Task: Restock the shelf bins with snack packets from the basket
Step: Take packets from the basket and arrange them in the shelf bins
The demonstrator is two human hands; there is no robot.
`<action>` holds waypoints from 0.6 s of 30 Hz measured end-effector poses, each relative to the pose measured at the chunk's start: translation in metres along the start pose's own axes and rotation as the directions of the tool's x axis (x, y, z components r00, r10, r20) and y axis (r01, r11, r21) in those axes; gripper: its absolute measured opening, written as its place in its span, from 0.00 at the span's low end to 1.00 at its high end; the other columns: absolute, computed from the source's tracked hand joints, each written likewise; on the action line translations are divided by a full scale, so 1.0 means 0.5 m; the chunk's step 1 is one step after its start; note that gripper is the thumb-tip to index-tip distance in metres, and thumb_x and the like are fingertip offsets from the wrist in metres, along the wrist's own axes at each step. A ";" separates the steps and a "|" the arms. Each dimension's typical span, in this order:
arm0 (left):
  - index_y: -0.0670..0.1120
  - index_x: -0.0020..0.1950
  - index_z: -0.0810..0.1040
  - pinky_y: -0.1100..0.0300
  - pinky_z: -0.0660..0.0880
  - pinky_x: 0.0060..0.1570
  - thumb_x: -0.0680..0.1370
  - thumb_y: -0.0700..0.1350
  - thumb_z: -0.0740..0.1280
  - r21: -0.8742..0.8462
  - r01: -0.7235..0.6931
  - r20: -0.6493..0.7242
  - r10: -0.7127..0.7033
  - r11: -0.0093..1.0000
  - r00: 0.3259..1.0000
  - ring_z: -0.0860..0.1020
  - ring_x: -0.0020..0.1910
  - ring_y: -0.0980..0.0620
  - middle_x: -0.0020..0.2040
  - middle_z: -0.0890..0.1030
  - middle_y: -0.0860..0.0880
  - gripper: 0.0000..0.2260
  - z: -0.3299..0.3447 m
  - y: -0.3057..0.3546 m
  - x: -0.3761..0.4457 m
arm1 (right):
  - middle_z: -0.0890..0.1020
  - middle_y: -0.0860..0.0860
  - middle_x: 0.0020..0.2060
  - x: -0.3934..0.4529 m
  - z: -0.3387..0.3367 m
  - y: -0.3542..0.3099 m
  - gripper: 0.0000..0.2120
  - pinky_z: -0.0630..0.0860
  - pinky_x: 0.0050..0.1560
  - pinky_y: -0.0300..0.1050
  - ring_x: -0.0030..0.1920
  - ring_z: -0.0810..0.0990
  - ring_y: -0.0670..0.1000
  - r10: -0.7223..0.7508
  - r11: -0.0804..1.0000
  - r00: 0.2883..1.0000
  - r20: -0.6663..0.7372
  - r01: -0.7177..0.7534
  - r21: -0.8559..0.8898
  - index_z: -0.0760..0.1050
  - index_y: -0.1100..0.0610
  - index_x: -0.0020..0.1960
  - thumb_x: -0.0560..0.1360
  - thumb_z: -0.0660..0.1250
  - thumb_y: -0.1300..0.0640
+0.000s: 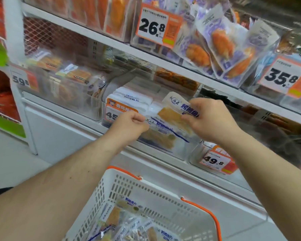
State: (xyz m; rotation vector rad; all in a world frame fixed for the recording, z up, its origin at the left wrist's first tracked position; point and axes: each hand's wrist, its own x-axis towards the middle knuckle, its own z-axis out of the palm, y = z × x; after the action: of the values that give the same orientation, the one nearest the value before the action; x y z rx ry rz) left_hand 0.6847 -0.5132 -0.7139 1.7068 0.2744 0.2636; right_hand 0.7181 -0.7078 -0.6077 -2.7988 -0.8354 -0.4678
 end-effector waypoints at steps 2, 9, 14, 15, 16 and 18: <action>0.50 0.47 0.77 0.61 0.71 0.42 0.75 0.41 0.72 -0.033 0.021 -0.035 -0.022 0.999 0.999 0.80 0.45 0.49 0.43 0.81 0.50 0.06 -0.008 0.002 0.007 | 0.74 0.47 0.31 0.020 0.001 -0.001 0.17 0.74 0.38 0.49 0.37 0.75 0.56 -0.037 0.998 0.999 0.002 0.037 -0.045 0.65 0.52 0.34 0.76 0.70 0.51; 0.48 0.52 0.77 0.63 0.70 0.38 0.75 0.40 0.70 -0.021 0.029 -0.025 -0.030 0.999 0.999 0.79 0.40 0.53 0.42 0.81 0.49 0.07 -0.014 0.014 -0.004 | 0.76 0.49 0.34 0.056 0.040 -0.004 0.11 0.77 0.39 0.51 0.39 0.77 0.58 -0.076 0.980 0.997 0.031 0.080 -0.183 0.69 0.50 0.38 0.77 0.67 0.52; 0.47 0.53 0.77 0.63 0.70 0.37 0.76 0.39 0.69 0.005 0.037 -0.007 -0.037 0.999 0.999 0.79 0.39 0.54 0.43 0.81 0.48 0.08 -0.013 0.014 -0.006 | 0.75 0.49 0.35 0.070 0.082 0.005 0.11 0.74 0.40 0.48 0.42 0.77 0.58 -0.078 0.976 0.989 0.129 0.102 -0.191 0.69 0.51 0.37 0.76 0.68 0.53; 0.47 0.53 0.77 0.63 0.70 0.37 0.76 0.39 0.69 0.009 0.039 -0.002 -0.039 0.999 0.999 0.78 0.39 0.54 0.43 0.81 0.48 0.08 -0.012 0.015 -0.007 | 0.75 0.49 0.35 0.073 0.092 0.008 0.12 0.72 0.40 0.47 0.42 0.77 0.58 -0.057 0.979 0.986 0.154 0.085 -0.186 0.68 0.51 0.37 0.76 0.68 0.53; 0.47 0.54 0.77 0.63 0.69 0.37 0.76 0.39 0.69 0.011 0.040 0.003 -0.040 0.999 0.999 0.78 0.38 0.55 0.42 0.81 0.48 0.08 -0.010 0.015 -0.007 | 0.75 0.50 0.35 0.075 0.100 0.009 0.11 0.72 0.40 0.47 0.42 0.77 0.58 -0.035 0.982 0.985 0.169 0.065 -0.177 0.69 0.51 0.38 0.75 0.69 0.52; 0.47 0.54 0.77 0.64 0.69 0.36 0.76 0.40 0.69 0.022 0.046 0.015 -0.046 0.999 0.999 0.78 0.38 0.55 0.43 0.81 0.48 0.08 -0.008 0.017 -0.008 | 0.77 0.51 0.36 0.078 0.113 0.009 0.09 0.71 0.39 0.46 0.41 0.77 0.58 -0.009 0.987 0.985 0.170 0.035 -0.154 0.72 0.53 0.41 0.75 0.68 0.51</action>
State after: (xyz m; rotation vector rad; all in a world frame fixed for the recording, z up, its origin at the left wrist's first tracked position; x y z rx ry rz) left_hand 0.6800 -0.5118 -0.7050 1.7205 0.3059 0.2141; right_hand 0.7653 -0.6773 -0.6471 -3.0107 -0.9010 -0.3150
